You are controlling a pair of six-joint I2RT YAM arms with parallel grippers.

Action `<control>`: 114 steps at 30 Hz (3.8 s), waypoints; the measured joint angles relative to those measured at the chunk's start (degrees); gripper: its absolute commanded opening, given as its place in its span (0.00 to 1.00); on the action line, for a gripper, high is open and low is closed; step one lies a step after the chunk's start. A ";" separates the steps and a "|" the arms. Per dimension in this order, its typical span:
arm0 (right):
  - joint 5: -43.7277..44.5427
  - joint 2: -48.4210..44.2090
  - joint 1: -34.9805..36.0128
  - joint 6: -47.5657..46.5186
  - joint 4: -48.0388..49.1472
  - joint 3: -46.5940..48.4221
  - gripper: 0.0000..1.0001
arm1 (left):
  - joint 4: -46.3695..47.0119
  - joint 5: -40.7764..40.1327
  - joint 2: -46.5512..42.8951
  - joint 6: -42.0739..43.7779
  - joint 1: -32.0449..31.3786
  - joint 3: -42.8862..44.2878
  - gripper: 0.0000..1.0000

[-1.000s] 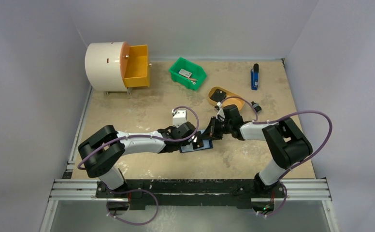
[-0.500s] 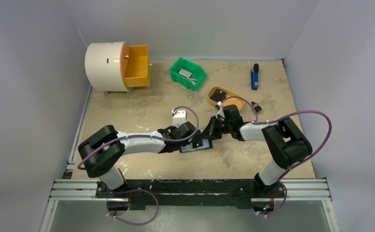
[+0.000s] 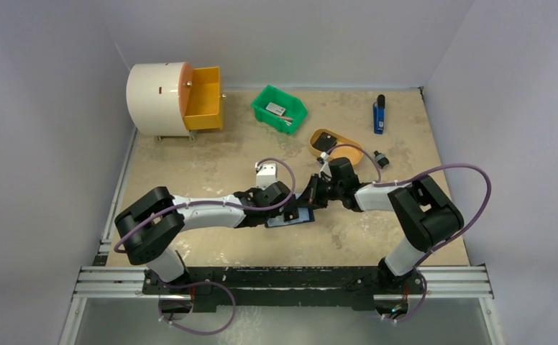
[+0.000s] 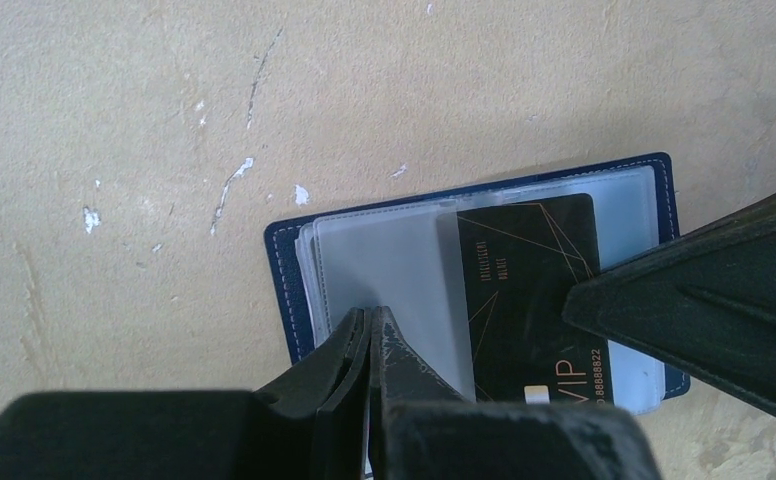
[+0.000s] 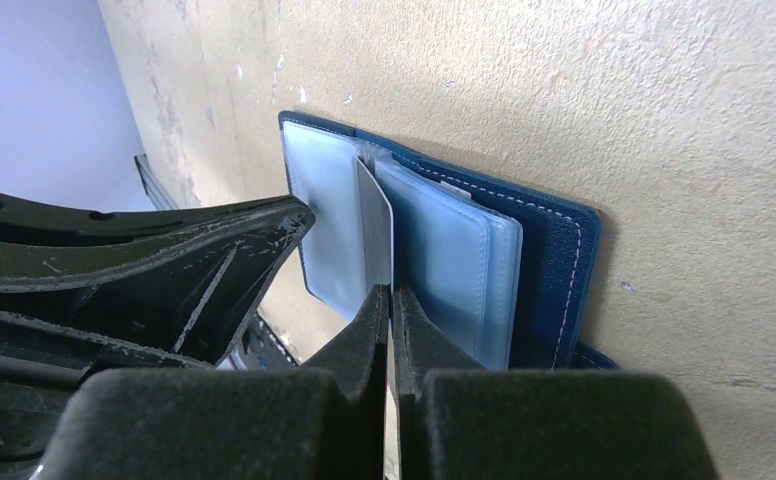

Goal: Put the credit cards into the card holder
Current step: Insert the credit card into the card holder.

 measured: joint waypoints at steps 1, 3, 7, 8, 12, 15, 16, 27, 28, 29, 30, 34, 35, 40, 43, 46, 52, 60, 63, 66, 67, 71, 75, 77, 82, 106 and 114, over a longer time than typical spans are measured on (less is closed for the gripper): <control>0.02 0.00 0.04 0.02 0.02 0.00 0.00 | -0.35 -0.04 -0.17 -0.02 0.00 0.00 0.00; 0.02 0.00 0.13 0.11 0.04 0.00 0.00 | -1.09 -0.22 -0.70 -0.17 0.00 0.00 0.00; 0.02 0.04 0.13 0.17 0.04 0.00 0.00 | -2.38 -1.14 -2.89 -0.35 0.00 -0.02 0.00; 0.02 0.09 0.13 0.17 0.09 0.00 0.00 | -2.60 -1.40 -3.41 -0.35 0.00 -0.04 0.00; -0.02 0.81 0.13 0.42 0.57 0.00 0.00 | -3.74 -3.21 -4.37 -0.39 0.02 -0.24 0.00; -0.07 1.22 0.15 0.59 0.85 0.00 0.00 | -4.66 -3.93 -4.26 -0.55 0.11 -0.94 0.00; -0.07 1.25 0.15 0.61 0.87 0.00 0.00 | -4.94 -4.04 -4.09 -0.59 0.13 -1.11 0.00; -0.07 1.86 1.03 0.61 0.98 0.44 0.00 | -4.92 -3.96 -0.35 -0.90 0.37 -1.22 0.00; -0.07 2.05 1.18 0.66 1.05 0.59 0.00 | -4.87 -3.91 -0.33 -0.90 0.37 -1.22 0.00; -0.04 2.14 1.33 0.70 1.09 0.66 0.00 | -4.83 -3.87 -0.33 -0.90 0.37 -1.22 0.00; -0.02 2.23 1.51 0.81 1.09 0.72 0.00 | -4.76 -3.85 -0.31 -0.90 0.37 -1.22 0.00; 0.04 2.25 2.14 1.38 1.22 0.76 0.00 | -4.02 -3.82 -0.26 -0.92 0.39 -1.46 0.00; 0.09 2.25 2.27 1.60 1.27 0.76 0.00 | -3.89 -3.82 -0.26 -0.94 0.44 -1.51 0.00; 0.46 2.86 2.91 2.82 1.79 0.85 0.00 | -3.06 -3.82 -0.26 -0.94 0.44 -1.88 0.00; 0.48 3.78 3.39 3.52 2.45 1.31 0.00 | -2.69 -3.85 -0.28 -0.94 0.44 -2.10 0.00; 0.94 4.17 4.07 4.09 2.62 1.75 0.00 | -2.51 -3.82 -0.28 -0.94 0.44 -2.19 0.00; 2.01 4.17 4.66 6.23 3.04 1.77 0.00 | -0.96 -3.82 -0.83 -1.31 0.44 -3.26 0.00; 2.62 4.85 5.95 7.63 4.04 2.08 0.00 | 0.20 -3.74 -1.22 -1.42 0.44 -4.00 0.00; 2.60 4.87 6.14 7.30 3.50 2.60 0.02 | 0.22 -3.65 -1.27 -1.44 0.48 -4.02 0.00; 2.60 4.79 6.19 6.73 2.25 3.17 0.17 | 0.28 -3.61 -1.38 -1.44 0.48 -4.13 0.00; 2.62 4.79 6.23 6.40 1.79 3.34 0.21 | 0.44 -3.58 -1.42 -1.44 0.48 -4.24 0.00; 2.54 4.74 6.62 5.53 0.35 3.43 0.34 | 1.09 -3.43 -1.62 -1.66 0.48 -4.61 0.00; 2.10 4.68 6.78 5.46 0.24 4.00 0.40 | 1.18 -3.34 -1.70 -1.86 0.50 -4.72 0.00; 1.92 4.59 6.80 5.44 0.04 4.22 0.40 | 1.22 -3.34 -1.73 -1.86 0.52 -4.74 0.00; 1.97 4.50 7.10 5.42 -0.52 4.55 0.40 | 1.66 -3.15 -1.95 -1.88 0.55 -5.03 0.00; 0.17 5.70 8.52 8.09 -0.63 6.03 0.40 | 6.82 -0.20 -5.95 -2.05 0.94 -10.05 0.00; 4.72 4.39 9.86 5.55 -8.22 9.77 0.49 | 6.88 0.20 -9.73 -3.15 0.85 -11.91 0.00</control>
